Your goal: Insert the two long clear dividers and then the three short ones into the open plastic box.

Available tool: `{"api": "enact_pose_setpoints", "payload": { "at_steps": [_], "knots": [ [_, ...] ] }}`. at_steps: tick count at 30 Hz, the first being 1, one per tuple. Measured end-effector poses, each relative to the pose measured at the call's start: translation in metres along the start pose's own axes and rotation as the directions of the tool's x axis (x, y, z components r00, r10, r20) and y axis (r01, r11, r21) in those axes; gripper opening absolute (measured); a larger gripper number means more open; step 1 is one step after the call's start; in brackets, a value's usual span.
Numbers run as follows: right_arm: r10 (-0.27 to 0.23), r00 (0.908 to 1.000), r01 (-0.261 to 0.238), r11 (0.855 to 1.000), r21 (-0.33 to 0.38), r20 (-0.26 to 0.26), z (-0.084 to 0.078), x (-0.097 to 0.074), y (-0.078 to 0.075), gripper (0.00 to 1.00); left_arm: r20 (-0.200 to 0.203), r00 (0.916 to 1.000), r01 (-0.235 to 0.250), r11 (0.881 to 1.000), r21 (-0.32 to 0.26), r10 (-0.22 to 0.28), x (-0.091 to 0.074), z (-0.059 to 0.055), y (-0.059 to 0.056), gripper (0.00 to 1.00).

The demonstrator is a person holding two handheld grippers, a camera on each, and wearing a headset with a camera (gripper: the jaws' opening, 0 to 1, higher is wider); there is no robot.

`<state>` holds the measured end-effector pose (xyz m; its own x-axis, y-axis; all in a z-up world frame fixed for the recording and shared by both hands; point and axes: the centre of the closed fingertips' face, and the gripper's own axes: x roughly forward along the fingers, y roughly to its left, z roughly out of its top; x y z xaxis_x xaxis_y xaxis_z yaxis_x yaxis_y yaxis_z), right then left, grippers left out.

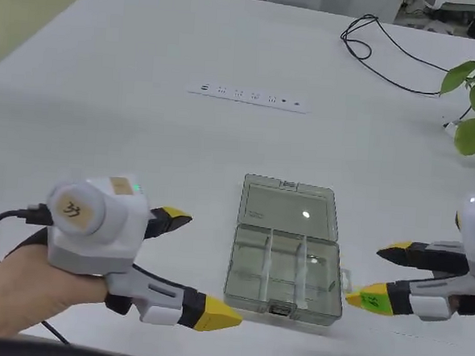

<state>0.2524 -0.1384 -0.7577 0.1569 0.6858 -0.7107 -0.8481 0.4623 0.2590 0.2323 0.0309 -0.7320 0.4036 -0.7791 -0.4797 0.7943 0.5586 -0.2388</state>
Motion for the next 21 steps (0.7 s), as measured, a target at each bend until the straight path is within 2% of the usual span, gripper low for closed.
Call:
{"api": "enact_pose_setpoints", "payload": {
  "at_steps": [2,3,4,6,7,9,10,11,13,18,19,21],
  "knots": [
    [0.009,0.9979,-0.012,0.999,-0.050,-0.064,-0.013,0.004,-0.003,0.73,0.002,1.0000,-0.002,1.000,-0.005,0.002,0.000,0.000,0.000,1.00],
    [0.007,0.9965,-0.017,0.991,-0.130,-0.083,-0.017,0.007,-0.006,0.72,0.003,1.0000,-0.003,1.000,-0.006,0.003,0.000,-0.001,0.000,1.00],
    [0.004,0.9939,-0.021,0.987,-0.160,-0.110,-0.022,0.009,-0.008,0.71,0.003,1.0000,-0.006,1.000,-0.010,0.006,0.000,-0.001,0.001,1.00],
    [0.010,0.9862,-0.044,0.977,-0.208,-0.165,-0.032,0.012,-0.010,0.70,0.004,1.0000,-0.009,1.000,-0.015,0.009,-0.001,-0.002,0.001,1.00],
    [0.016,0.9854,-0.057,0.969,-0.239,-0.169,-0.034,0.014,-0.011,0.68,0.004,0.9999,-0.009,1.000,-0.017,0.010,-0.001,-0.002,0.001,1.00],
    [0.012,0.9743,-0.069,0.966,-0.247,-0.225,-0.045,0.017,-0.016,0.64,0.005,0.9999,-0.012,1.000,-0.023,0.012,-0.001,-0.002,0.002,1.00],
    [0.016,0.9730,-0.082,0.955,-0.283,-0.230,-0.046,0.019,-0.016,0.64,0.005,0.9999,-0.012,1.000,-0.023,0.013,-0.001,-0.002,0.002,1.00],
    [0.007,0.9669,-0.092,0.942,-0.323,-0.255,-0.051,0.021,-0.020,0.62,0.007,0.9999,-0.014,1.000,-0.027,0.014,-0.001,-0.002,0.002,1.00],
    [-0.006,0.9552,-0.106,0.927,-0.360,-0.296,-0.059,0.023,-0.024,0.62,0.006,0.9999,-0.014,0.999,-0.030,0.015,-0.001,-0.003,0.002,1.00],
    [-0.003,0.9404,-0.145,0.901,-0.408,-0.340,-0.070,0.028,-0.030,0.53,0.004,0.9999,-0.017,0.999,-0.035,0.017,-0.001,-0.004,0.000,1.00],
    [-0.015,0.9322,-0.150,0.893,-0.425,-0.362,-0.074,0.028,-0.032,0.52,0.004,0.9999,-0.017,0.999,-0.035,0.017,-0.001,-0.004,-0.001,1.00],
    [-0.023,0.9252,-0.167,0.871,-0.461,-0.379,-0.077,0.031,-0.033,0.50,0.006,0.9998,-0.017,0.999,-0.036,0.017,-0.001,-0.004,-0.001,1.00]
  ]
}}
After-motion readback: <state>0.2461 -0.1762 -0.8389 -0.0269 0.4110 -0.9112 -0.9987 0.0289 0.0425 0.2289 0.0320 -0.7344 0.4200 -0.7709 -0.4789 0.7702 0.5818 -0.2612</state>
